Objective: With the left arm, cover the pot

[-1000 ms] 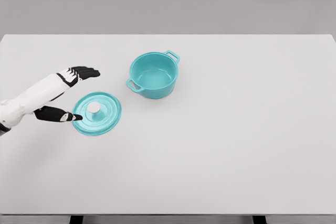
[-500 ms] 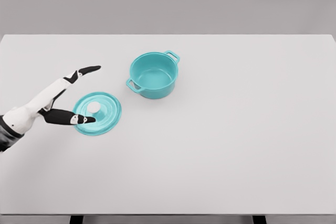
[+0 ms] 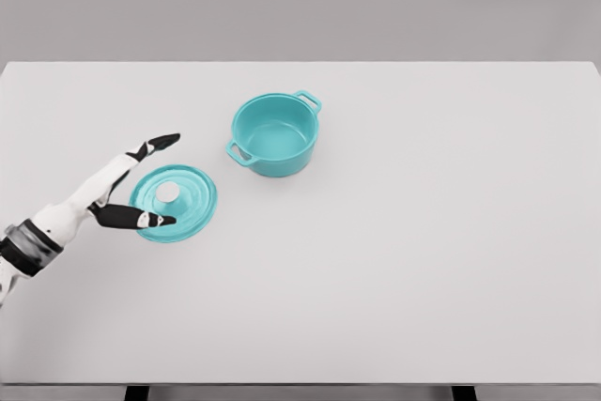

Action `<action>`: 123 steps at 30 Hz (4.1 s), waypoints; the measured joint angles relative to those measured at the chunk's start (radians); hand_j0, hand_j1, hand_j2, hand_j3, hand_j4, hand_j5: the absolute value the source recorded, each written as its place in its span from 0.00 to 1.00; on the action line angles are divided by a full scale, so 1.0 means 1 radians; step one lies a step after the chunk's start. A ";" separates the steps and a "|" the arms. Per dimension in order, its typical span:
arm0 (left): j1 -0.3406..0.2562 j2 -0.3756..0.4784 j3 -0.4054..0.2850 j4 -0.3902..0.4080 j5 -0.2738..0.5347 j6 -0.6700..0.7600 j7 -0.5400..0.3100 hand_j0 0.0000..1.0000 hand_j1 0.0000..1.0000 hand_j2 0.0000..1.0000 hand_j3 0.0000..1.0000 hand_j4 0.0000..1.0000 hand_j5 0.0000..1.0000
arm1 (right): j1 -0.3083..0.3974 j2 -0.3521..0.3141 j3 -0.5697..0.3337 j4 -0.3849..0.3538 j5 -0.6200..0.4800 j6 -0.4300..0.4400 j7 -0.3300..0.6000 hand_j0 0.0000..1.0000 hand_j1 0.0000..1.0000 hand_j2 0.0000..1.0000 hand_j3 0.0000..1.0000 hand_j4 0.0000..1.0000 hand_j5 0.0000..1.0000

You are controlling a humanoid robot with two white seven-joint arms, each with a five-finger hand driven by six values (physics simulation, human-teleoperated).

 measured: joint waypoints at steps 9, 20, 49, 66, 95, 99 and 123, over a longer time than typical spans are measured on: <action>-0.011 -0.005 -0.012 0.008 0.023 0.001 -0.002 0.97 0.97 0.97 0.97 0.97 0.97 | 0.000 0.000 0.000 0.000 0.000 0.000 0.000 1.00 1.00 1.00 1.00 1.00 1.00; -0.020 0.000 -0.009 0.002 -0.029 0.086 -0.023 0.96 0.96 0.96 0.96 0.96 0.96 | 0.000 0.000 0.000 0.000 0.000 0.000 0.000 1.00 1.00 1.00 1.00 1.00 1.00; -0.023 0.004 -0.014 0.050 0.004 0.104 -0.042 0.82 0.82 0.82 0.82 0.82 0.82 | 0.000 0.000 0.000 0.000 0.000 0.000 0.000 1.00 1.00 1.00 1.00 1.00 1.00; -0.021 -0.020 -0.046 0.099 -0.002 0.027 -0.036 0.65 0.65 0.65 0.65 0.65 0.65 | 0.000 0.000 0.000 0.000 0.000 0.000 0.000 1.00 1.00 1.00 1.00 1.00 1.00; -0.037 -0.052 -0.041 0.136 -0.003 -0.017 -0.045 0.48 0.48 0.48 0.48 0.48 0.48 | 0.000 0.000 0.000 0.000 0.000 0.000 0.000 1.00 1.00 1.00 1.00 1.00 1.00; -0.063 -0.052 -0.038 0.133 -0.003 -0.022 -0.046 0.47 0.47 0.47 0.47 0.47 0.47 | 0.000 0.000 0.000 0.000 0.000 0.000 0.000 1.00 1.00 1.00 1.00 1.00 1.00; -0.215 -0.064 -0.049 0.131 0.008 -0.025 -0.048 0.47 0.47 0.47 0.47 0.47 0.47 | 0.000 0.000 0.000 0.000 0.000 0.000 0.000 1.00 1.00 1.00 1.00 1.00 1.00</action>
